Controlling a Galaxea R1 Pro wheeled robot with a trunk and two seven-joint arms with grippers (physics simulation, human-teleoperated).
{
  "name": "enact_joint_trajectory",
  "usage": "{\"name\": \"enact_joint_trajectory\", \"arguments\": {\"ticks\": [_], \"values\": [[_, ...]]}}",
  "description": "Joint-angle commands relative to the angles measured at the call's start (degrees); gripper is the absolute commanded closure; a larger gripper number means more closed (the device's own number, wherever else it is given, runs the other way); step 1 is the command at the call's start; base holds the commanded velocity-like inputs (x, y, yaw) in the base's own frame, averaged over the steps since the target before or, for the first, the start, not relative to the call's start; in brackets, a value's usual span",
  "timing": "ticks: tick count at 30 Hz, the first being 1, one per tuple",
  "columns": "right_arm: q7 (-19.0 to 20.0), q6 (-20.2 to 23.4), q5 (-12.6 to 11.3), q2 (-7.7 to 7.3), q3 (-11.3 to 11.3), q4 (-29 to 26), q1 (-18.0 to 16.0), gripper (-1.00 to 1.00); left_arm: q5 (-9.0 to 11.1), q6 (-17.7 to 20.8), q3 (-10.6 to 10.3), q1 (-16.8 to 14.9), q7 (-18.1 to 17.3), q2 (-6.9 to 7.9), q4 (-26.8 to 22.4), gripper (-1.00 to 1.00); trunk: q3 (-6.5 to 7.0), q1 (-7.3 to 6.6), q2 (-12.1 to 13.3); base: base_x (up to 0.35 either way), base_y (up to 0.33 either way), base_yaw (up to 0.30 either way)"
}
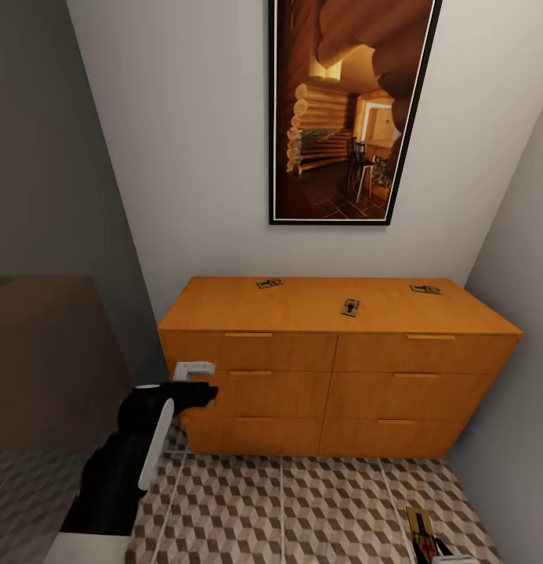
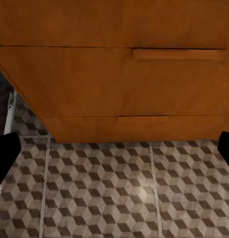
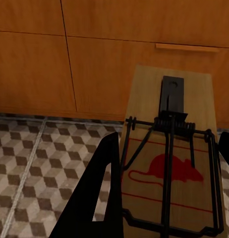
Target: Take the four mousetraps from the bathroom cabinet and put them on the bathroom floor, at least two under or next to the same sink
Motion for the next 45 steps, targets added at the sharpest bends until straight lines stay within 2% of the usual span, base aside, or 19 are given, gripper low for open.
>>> {"name": "enact_joint_trajectory", "arguments": {"ticks": [1, 2, 4, 9, 11, 12, 15, 17, 18, 22, 26, 32, 35, 36, 40, 45], "values": [[0.2, -0.2, 0.5, -0.02, -0.5, 0.0, 0.0, 1.0, 0.0, 0.4, 0.0, -1.5, 0.0, -0.03, 0.4, -1.0, -0.07, 0.0, 0.0, 0.0, 0.0, 0.0], [0.2, -0.2, 0.5, -0.02, -0.5, 0.0, 0.0, 1.0, 0.0, 0.6, 0.0, -2.8, 0.0, -0.04, 0.8, -1.0, -0.07, 0.0, 0.0, 0.0, 0.0, 0.0], [0.2, -0.2, 0.5, -0.02, -0.5, 0.0, 0.0, 1.0, 0.0, 0.9, 0.0, -8.3, 0.1, -0.07, 2.9, -1.0, -0.07, 0.0, 0.0, 0.0, 0.0, 0.0], [0.2, -0.2, 0.5, -0.05, -0.5, 0.0, 0.0, 1.0, -0.1, 1.1, 0.0, -16.9, 0.1, -0.2, 8.9, -1.0, -0.07, 0.0, 0.0, 0.0, 0.0, 0.0], [0.2, -0.2, 0.5, -0.05, -0.5, 0.0, 0.0, 1.0, -0.7, 1.0, 0.0, -21.2, 0.2, -0.29, 12.1, -1.0, -0.07, 0.0, 0.0, 0.0, 0.0, 0.0], [0.2, -0.2, 0.5, -0.04, -0.5, 0.0, 0.0, 1.0, -0.9, 0.9, 0.0, -22.4, 0.3, -0.3, 13.0, -1.0, -0.07, 0.0, 0.0, 0.0, 0.0, 0.0], [0.2, -0.2, 0.5, -0.04, -0.5, 0.0, 0.0, 1.0, -3.4, 0.8, 0.0, -28.3, 0.4, -0.34, 18.4, -1.0, -0.07, 0.0, 0.0, 0.0, 0.0, 0.0], [0.2, -0.2, 0.5, -0.03, -0.5, 0.0, 0.0, 1.0, -4.8, 0.8, 0.0, -30.7, 0.4, -0.34, 20.7, -1.0, -0.07, 0.0, 0.0, 0.0, 0.0, 0.0], [0.2, -0.2, 0.5, -0.03, -0.5, 0.0, 0.0, 1.0, -6.2, 0.8, 0.0, -33.1, 0.4, -0.35, 22.7, -1.0, -0.07, 0.0, 0.0, 0.0, 0.0, 0.0], [0.2, -0.2, 0.5, -0.02, -0.5, 0.0, 0.0, 1.0, -8.7, 0.7, 0.0, -38.6, 0.5, -0.35, 26.2, -1.0, -0.07, 0.0, 0.0, 0.0, 0.0, 0.0], [0.2, -0.2, 0.5, -0.02, -0.5, 0.0, 0.0, 1.0, -9.7, 0.8, 0.0, -40.4, 0.3, -0.42, 26.5, -1.0, -0.07, 0.0, 0.0, 0.0, 0.0, 0.0], [0.2, -0.2, 0.5, -0.02, -0.5, 0.0, 0.0, 1.0, -9.8, 1.0, -0.4, -40.8, -0.5, -0.37, 25.8, -1.0, -0.07, 0.0, 0.0, 0.0, 0.0, 0.0], [0.2, -0.2, 0.5, -0.07, -0.5, 0.0, 0.0, 1.0, -9.9, 0.9, -2.2, -41.0, -1.1, -0.25, 24.3, -1.0, -0.07, 0.0, 0.0, 0.0, 0.0, 0.0], [0.2, -0.2, 0.5, -0.08, -0.5, 0.0, 0.0, 1.0, -9.8, 1.0, -3.5, -41.0, -1.3, -0.1, 23.4, -1.0, -0.07, 0.0, 0.0, 0.0, 0.0, 0.0], [0.2, -0.2, 0.5, -0.1, -0.5, 0.0, 0.0, 1.0, -9.7, 1.0, -5.8, -41.0, -1.7, 0.14, 21.7, -1.0, -0.07, 0.0, 0.0, 0.0, 0.0, 0.0], [0.2, -0.2, 0.5, -0.1, -0.5, 0.0, 0.0, 1.0, -9.7, 1.0, -6.7, -41.0, -1.8, 0.23, 21.4, -1.0, -0.07, 0.0, 0.0, 0.0, 0.0, 0.0]]}}
